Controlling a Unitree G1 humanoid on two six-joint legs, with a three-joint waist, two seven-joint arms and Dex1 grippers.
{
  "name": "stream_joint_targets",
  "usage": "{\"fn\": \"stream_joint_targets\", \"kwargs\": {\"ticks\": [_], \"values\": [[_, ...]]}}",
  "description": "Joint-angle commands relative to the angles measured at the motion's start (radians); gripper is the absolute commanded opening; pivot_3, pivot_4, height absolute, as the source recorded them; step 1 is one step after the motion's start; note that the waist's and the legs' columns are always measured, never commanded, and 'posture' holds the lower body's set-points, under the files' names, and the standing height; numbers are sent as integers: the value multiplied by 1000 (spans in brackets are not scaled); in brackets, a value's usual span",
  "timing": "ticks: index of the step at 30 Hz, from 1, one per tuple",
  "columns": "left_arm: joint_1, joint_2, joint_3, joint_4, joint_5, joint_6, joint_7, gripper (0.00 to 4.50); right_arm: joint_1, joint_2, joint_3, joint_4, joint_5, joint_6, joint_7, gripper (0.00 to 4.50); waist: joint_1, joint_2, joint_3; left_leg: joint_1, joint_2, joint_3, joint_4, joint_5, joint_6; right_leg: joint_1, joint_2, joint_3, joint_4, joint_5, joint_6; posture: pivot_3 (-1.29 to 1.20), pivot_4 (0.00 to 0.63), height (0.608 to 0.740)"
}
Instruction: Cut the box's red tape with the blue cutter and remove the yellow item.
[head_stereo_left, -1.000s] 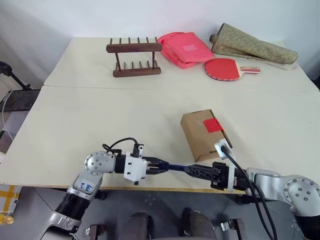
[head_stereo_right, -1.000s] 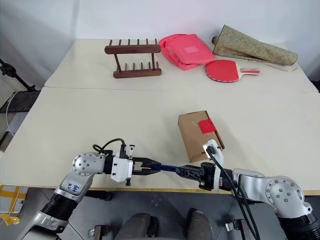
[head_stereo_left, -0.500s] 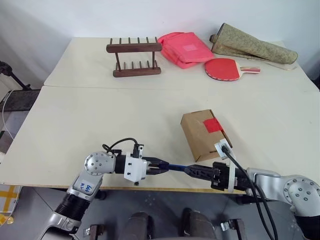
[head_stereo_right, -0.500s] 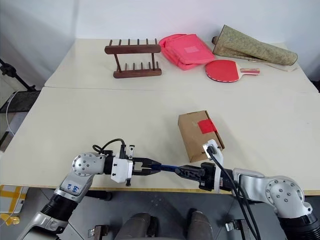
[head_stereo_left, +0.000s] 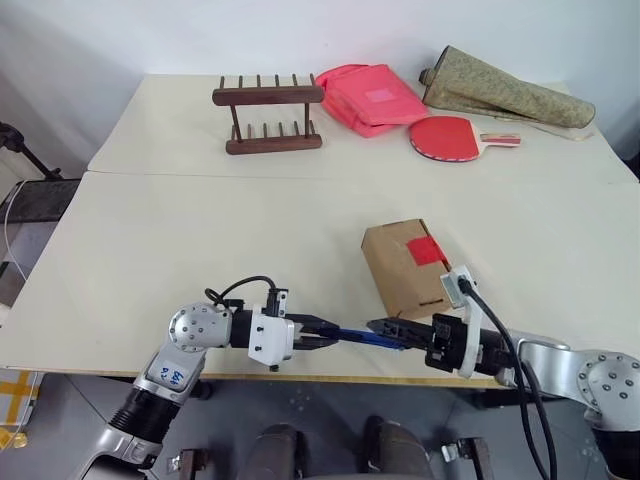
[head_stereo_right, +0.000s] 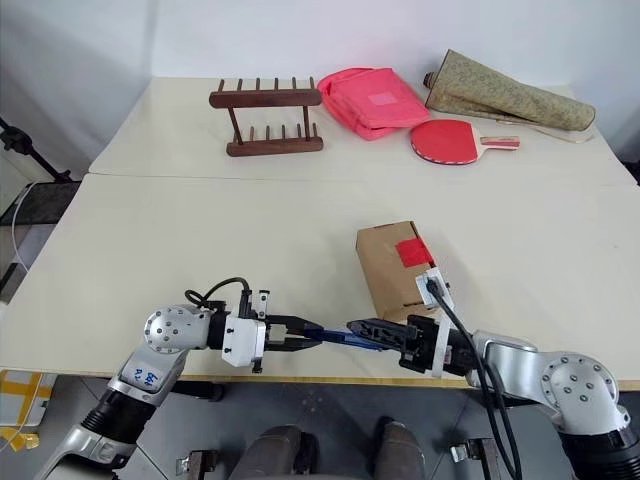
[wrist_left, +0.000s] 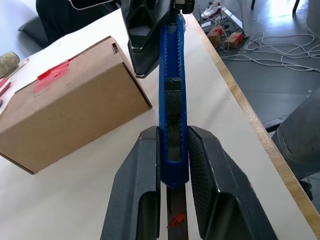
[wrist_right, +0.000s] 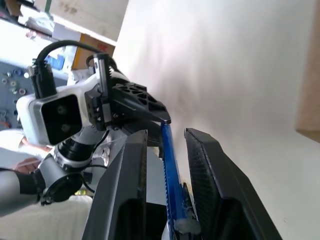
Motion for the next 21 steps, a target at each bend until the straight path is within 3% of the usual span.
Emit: {"fn": "stream_joint_targets", "kwargs": {"ticks": [1,10,12,14,17,21], "values": [[9,-4,-7,-37,-7,-1,12,461,6,-16,-10,-15,10,6,3,1609,0,0,0,0,0,0,0,0,0,0,0,0,0,0,0,0,150,740],[11,-5,-8,-38,-6,2,20,461,13,-19,-21,-58,-72,15,86,1609,0,0,0,-1,0,0,0,0,0,0,0,0,-1,0,0,0,150,740],[11,-2,-6,-40,-6,3,20,461,27,-18,-80,-98,-133,-30,142,1609,1,0,0,-1,0,0,-1,0,0,0,0,0,-1,0,0,0,150,740],[17,1,1,-44,-8,10,25,461,69,-42,-171,-146,-198,-68,218,1609,5,0,0,-1,0,0,-1,0,0,-1,0,0,-1,0,0,0,150,740],[30,11,4,-52,-12,13,23,461,191,-115,-291,-223,-422,-150,402,1770,8,0,0,-2,-1,0,-1,0,1,-1,0,0,-1,1,1,0,150,740],[40,14,-3,-62,-18,21,20,461,275,-124,-355,-235,-614,-275,527,1770,6,-1,1,-2,-1,0,-1,-1,1,-1,1,-1,-2,1,1,0,150,740]]}}
